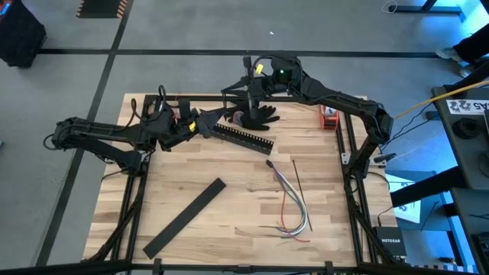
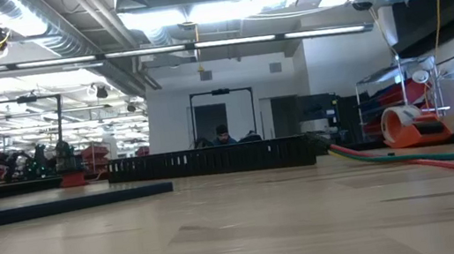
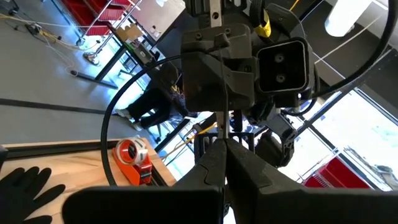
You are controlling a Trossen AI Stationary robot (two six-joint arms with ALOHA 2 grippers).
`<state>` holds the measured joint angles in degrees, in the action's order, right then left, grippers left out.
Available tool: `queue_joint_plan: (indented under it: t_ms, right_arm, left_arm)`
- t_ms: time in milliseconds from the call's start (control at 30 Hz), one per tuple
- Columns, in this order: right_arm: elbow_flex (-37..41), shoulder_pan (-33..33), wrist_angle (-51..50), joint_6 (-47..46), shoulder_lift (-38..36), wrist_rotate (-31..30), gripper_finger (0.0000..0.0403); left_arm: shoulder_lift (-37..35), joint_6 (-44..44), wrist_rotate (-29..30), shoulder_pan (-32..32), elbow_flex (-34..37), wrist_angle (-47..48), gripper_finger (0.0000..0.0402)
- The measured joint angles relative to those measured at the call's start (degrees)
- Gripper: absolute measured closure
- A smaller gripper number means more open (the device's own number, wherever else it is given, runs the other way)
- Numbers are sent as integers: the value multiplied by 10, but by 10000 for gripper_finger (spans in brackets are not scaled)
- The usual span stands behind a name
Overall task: Ziptie cables
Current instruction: Prepare the black zip tie
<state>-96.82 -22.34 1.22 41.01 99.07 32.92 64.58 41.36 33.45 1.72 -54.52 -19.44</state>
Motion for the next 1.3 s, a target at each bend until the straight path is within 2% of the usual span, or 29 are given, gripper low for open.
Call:
queue_joint_plan:
  t_ms: [400,733,900,1100,1167,1300]
  right_arm:
    - [0,3,-16,16,0,-14,403]
    - [0,21,-47,90,-4,-9,403]
    - [-1,36,-62,136,-5,-38,403]
    - [-2,58,-116,220,-6,-118,403]
    - [-2,60,-122,227,-6,-140,403]
    - [-1,59,-129,229,-6,-172,403]
  left_arm:
    - [0,0,0,0,0,0,401]
    - [-14,-8,15,-5,0,21,401]
    - [-14,-11,15,-20,1,30,401]
    - [-27,-35,13,-38,2,87,401]
    - [-37,-26,16,-38,2,108,401]
    - [-43,-12,15,-37,2,89,401]
